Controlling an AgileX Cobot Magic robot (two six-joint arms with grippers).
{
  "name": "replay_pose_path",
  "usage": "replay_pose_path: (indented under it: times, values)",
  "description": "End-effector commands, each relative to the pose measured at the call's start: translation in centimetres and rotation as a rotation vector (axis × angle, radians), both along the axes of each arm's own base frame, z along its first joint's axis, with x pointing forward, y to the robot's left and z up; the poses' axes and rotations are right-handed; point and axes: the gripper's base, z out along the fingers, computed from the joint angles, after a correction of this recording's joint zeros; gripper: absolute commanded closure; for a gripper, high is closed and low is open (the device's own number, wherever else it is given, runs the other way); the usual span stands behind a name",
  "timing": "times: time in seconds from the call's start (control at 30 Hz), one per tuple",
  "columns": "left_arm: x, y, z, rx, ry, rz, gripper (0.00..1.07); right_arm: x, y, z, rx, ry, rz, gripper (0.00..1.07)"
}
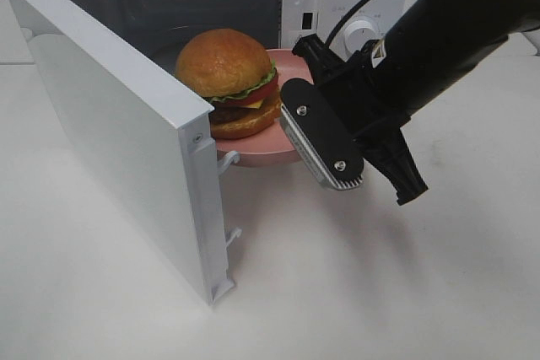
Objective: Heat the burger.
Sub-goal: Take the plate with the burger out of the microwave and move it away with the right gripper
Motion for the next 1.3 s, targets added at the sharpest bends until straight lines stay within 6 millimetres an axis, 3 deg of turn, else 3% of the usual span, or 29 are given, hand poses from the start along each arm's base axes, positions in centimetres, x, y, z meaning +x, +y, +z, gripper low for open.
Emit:
replay_pose_path:
  times: [0.03, 0.13, 0.37, 1.0, 1.3]
  values:
    - [0.0, 0.0, -0.1, -0.001, -0.006, 0.000, 0.06, -0.9, -0.9, 1.7, 0.068, -0.088, -0.024, 1.07]
    - [0.0, 0.0, -0.1, -0.001, -0.006, 0.000, 0.06, -1.1, -1.0, 1.8, 0.069, -0.089, -0.024, 1.07]
    - [0.0, 0.0, -0.1, -0.001, -0.006, 0.000, 0.06, -3.9, -3.0, 2.7, 0.102, -0.101, -0.055, 1.07]
    - [0.0, 0.0, -0.1, -0.001, -0.006, 0.000, 0.06, -10.8, -7.7, 2.6, 0.147, -0.090, -0.117, 1.07]
    - [0.0, 0.0, -0.1, -0.001, -0.006, 0.000, 0.06, -13.1, -9.6, 3.3, 0.137, -0.110, -0.145, 1.07]
